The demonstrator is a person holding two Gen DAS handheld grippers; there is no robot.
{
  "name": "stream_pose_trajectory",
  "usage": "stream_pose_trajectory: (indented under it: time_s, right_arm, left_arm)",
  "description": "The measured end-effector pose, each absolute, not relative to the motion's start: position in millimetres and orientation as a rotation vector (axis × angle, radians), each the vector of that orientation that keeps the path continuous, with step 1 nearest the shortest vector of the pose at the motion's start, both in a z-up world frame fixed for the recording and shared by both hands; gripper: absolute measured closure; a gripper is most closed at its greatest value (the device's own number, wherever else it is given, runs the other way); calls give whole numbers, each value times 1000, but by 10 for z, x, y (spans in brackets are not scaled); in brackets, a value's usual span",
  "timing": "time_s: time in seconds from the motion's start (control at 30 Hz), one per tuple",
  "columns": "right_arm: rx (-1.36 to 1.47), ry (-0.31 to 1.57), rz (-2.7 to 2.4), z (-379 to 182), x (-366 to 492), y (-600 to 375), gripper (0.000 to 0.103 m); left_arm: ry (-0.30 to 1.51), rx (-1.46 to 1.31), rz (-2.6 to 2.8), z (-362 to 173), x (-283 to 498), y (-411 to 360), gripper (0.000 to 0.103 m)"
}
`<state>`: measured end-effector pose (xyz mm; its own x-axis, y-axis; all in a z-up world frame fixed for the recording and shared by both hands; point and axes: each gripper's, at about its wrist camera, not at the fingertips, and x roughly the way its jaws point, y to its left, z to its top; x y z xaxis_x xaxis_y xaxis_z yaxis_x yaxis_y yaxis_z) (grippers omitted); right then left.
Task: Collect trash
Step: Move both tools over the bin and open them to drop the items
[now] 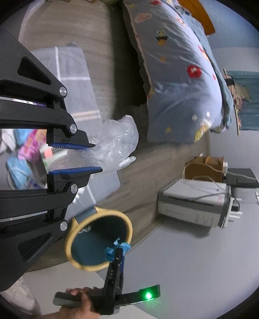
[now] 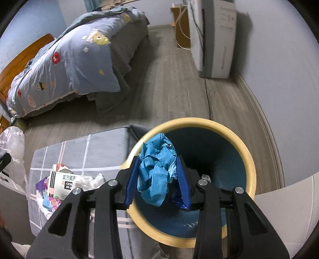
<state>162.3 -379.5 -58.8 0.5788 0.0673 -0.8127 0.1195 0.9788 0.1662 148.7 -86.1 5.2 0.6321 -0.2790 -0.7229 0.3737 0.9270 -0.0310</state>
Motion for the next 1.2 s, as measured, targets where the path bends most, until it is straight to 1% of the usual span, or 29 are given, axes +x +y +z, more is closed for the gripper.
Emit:
stream_pose_trajectory:
  time_s: [0.5, 0.63, 0.77, 1.0, 1.07, 1.1, 1.17, 1.2]
  right_arm:
    - [305, 984, -69, -782, 1465, -4279, 66]
    - [330, 1021, -87, -903, 1453, -4349, 66]
    - [353, 1040, -111, -967, 1440, -4403, 66]
    - [409, 1039, -205, -1021, 1375, -4617, 65]
    - [445, 1035, -214, -1041, 1360, -4683, 65]
    - [456, 1032, -216, -1051, 1355, -4707, 65]
    - [449, 1025, -226, -1055, 1356, -4734, 64]
    - [439, 1022, -231, -1051, 1360, -4737, 60]
  left_arm:
    - [800, 203, -542, -183, 1482, -1860, 87]
    - [832, 201, -627, -353, 1450, -2099, 87]
    - [857, 259, -672, -561, 1416, -2345, 87]
    - [851, 290, -729, -779, 1433, -2683, 86]
    - [850, 307, -735, -834, 1447, -2746, 84]
    - [845, 318, -732, -845, 1449, -2766, 80]
    - [834, 331, -729, -863, 1448, -2795, 70]
    - [828, 331, -723, -863, 1449, -2794, 53]
